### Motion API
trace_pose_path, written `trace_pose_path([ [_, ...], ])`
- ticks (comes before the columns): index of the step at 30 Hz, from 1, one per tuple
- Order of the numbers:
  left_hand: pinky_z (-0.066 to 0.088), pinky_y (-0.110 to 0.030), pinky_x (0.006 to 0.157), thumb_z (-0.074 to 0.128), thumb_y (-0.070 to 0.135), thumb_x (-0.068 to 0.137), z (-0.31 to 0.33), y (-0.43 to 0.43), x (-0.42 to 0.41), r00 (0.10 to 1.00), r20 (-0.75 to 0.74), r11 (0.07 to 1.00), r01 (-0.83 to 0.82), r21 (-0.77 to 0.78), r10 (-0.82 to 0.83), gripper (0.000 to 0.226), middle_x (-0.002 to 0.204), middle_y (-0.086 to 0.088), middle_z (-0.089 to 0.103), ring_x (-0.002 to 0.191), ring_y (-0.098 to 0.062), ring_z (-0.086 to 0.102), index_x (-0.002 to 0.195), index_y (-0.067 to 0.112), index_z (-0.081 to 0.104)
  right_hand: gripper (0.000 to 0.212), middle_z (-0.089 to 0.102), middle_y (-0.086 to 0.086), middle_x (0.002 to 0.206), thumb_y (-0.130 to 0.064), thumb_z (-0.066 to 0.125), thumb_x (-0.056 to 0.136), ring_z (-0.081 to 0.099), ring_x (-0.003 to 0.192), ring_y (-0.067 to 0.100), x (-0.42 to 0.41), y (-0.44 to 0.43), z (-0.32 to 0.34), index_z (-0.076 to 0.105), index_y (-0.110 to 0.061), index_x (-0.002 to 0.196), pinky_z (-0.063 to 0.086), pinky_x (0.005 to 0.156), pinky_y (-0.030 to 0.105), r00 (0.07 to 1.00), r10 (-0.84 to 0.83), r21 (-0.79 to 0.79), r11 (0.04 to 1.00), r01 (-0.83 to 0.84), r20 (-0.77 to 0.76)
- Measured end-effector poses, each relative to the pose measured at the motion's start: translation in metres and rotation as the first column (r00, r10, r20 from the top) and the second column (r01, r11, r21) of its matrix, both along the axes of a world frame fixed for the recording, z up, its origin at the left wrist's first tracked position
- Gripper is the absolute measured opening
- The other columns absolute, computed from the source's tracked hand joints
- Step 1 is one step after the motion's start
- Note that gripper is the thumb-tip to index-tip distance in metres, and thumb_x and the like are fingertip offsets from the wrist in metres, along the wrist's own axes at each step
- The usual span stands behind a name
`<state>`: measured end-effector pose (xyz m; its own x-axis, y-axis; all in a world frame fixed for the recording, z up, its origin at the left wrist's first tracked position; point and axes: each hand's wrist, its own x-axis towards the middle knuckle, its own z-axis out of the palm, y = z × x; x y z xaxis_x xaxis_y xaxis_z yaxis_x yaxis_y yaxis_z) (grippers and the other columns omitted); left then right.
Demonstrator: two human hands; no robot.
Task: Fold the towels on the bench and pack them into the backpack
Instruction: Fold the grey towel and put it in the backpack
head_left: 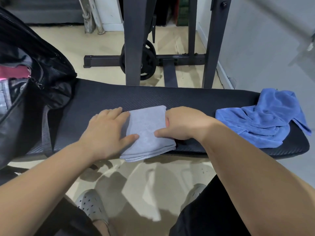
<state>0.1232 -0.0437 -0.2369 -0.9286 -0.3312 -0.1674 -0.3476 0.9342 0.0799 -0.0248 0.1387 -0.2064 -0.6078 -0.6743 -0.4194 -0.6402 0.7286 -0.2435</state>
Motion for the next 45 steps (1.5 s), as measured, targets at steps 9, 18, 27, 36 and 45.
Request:
trace_pose_path([
  [9,0.030,-0.049,0.117,0.062,0.075,0.076,-0.002,-0.001,-0.009,0.998,-0.033,0.972,-0.047,0.232,0.056,0.091,0.158,0.006,0.033,0.145,-0.024,0.028,0.150,0.031,0.032,0.088,0.037,-0.005,0.154,-0.065,0.062,0.086,0.031,0.141,0.022,-0.021,-0.007,-0.018,0.024,-0.032,0.158,0.036,0.110,0.043,0.996,0.085,-0.187,0.979,-0.083,0.003],
  [18,0.046,-0.035,0.099,0.091,0.044,0.062,0.016,-0.028,-0.022,0.997,-0.040,0.896,-0.037,0.443,0.061,0.083,0.117,0.008,0.057,0.110,-0.014,0.053,0.135,0.024,0.057,0.050,0.059,-0.017,0.104,-0.063,0.080,0.066,0.054,0.097,0.007,-0.035,-0.007,-0.006,0.060,-0.038,0.105,0.050,0.085,0.034,0.984,0.160,-0.097,0.984,-0.152,0.075],
  [27,0.045,-0.036,0.068,0.092,0.045,0.060,0.016,-0.033,-0.040,0.993,0.093,0.934,0.039,0.355,-0.077,0.049,0.090,0.008,0.055,0.082,-0.013,0.051,0.084,0.029,0.052,0.063,0.060,-0.008,0.095,-0.063,0.088,0.050,0.057,0.085,0.016,-0.039,-0.026,-0.011,0.054,-0.031,0.092,0.054,0.078,0.043,0.971,0.216,0.056,0.973,-0.223,0.106],
  [36,0.051,-0.042,0.077,0.082,0.028,0.069,0.011,-0.034,-0.057,0.992,-0.128,0.948,0.058,0.314,-0.018,0.036,0.094,0.012,0.063,0.093,-0.018,0.055,0.097,0.035,0.060,0.054,0.061,-0.012,0.094,-0.043,0.094,0.055,0.056,0.086,0.011,-0.053,-0.033,-0.010,0.058,-0.031,0.094,0.052,0.072,0.038,0.987,0.137,-0.100,0.987,-0.128,0.089],
  [45,0.040,-0.041,0.067,0.063,0.004,0.072,-0.008,-0.043,-0.084,0.828,-0.560,1.000,0.015,-0.025,-0.026,0.017,0.085,-0.007,0.059,0.083,-0.033,0.053,0.087,0.011,0.062,0.031,0.054,0.003,0.105,-0.029,0.078,0.076,0.054,0.088,0.023,-0.065,-0.048,-0.032,0.058,-0.019,0.098,0.036,0.069,0.032,0.961,-0.187,-0.487,0.871,0.067,-0.202],
])
